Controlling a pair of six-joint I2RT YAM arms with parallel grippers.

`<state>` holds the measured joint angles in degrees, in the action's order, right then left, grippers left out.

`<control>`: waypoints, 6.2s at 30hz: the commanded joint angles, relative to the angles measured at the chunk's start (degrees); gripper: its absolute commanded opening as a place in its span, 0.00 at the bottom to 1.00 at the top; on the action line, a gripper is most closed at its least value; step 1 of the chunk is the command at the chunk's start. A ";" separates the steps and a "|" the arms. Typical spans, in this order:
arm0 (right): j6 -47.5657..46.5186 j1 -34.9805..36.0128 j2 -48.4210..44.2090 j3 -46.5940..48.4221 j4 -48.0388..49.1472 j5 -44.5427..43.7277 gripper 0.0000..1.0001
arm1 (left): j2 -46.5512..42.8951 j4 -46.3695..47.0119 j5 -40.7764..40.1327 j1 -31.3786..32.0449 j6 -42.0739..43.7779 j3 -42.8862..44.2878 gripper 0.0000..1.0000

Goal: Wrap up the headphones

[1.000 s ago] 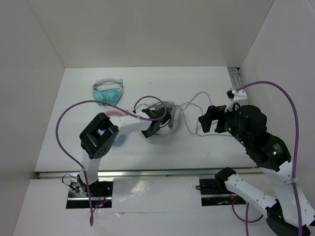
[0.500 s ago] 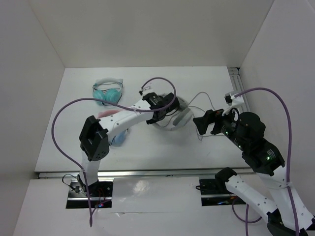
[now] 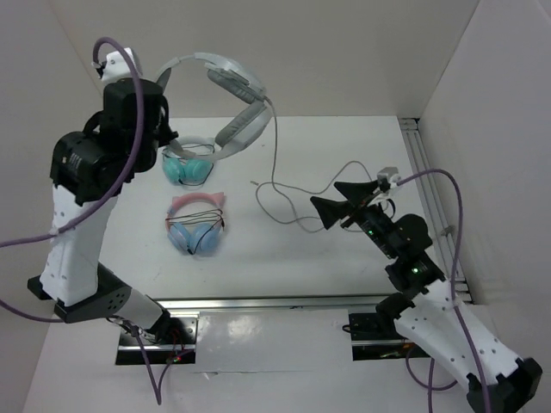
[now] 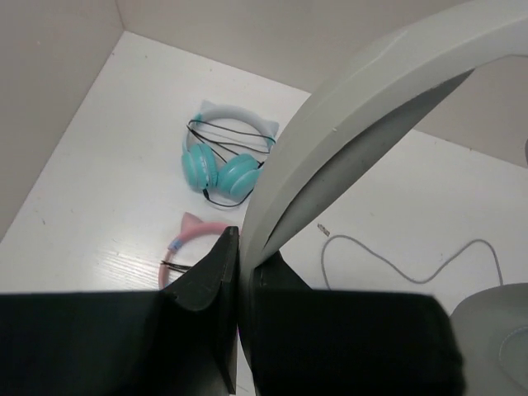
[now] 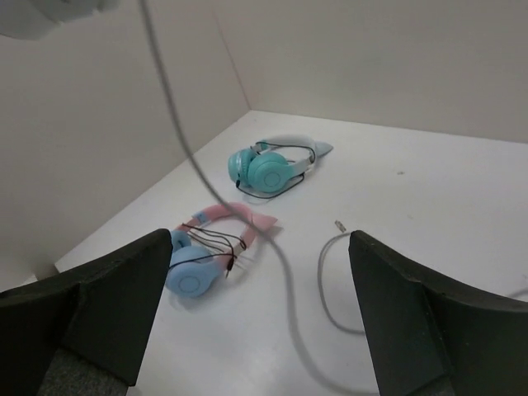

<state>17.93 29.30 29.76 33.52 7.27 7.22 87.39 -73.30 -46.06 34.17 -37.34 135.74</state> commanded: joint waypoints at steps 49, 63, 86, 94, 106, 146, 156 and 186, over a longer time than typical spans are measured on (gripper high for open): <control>1.49 10.16 55.85 -4.24 50.31 16.00 0.29 | -2.93 11.16 24.18 -19.23 5.09 -6.36 0.00; -18.36 28.00 27.91 11.09 2.98 -32.94 0.00 | -1.36 24.60 11.27 -14.94 15.88 -29.38 0.00; -33.66 37.76 27.99 24.32 -14.40 -61.01 0.00 | -3.89 46.84 4.92 16.18 50.17 -57.25 0.00; -37.79 36.46 18.51 17.64 0.17 -53.13 0.02 | -7.50 41.41 17.56 16.72 50.35 -57.53 0.00; -31.14 13.35 26.05 18.07 1.35 -31.16 0.01 | -13.65 36.83 34.44 18.47 50.96 -56.20 0.00; 10.18 1.28 69.53 3.93 65.29 32.94 0.34 | -24.82 58.70 8.46 19.00 18.29 -47.24 0.00; 16.43 6.30 83.61 6.55 77.54 31.98 0.19 | -21.13 59.24 -4.20 18.47 10.46 -42.41 0.00; -13.09 36.62 31.78 14.11 6.21 -15.72 0.00 | 4.27 36.40 -12.56 -12.55 -4.85 -36.77 0.00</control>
<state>10.31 64.40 66.59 42.74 22.65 -0.73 91.26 -40.51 -56.99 22.59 -39.42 97.27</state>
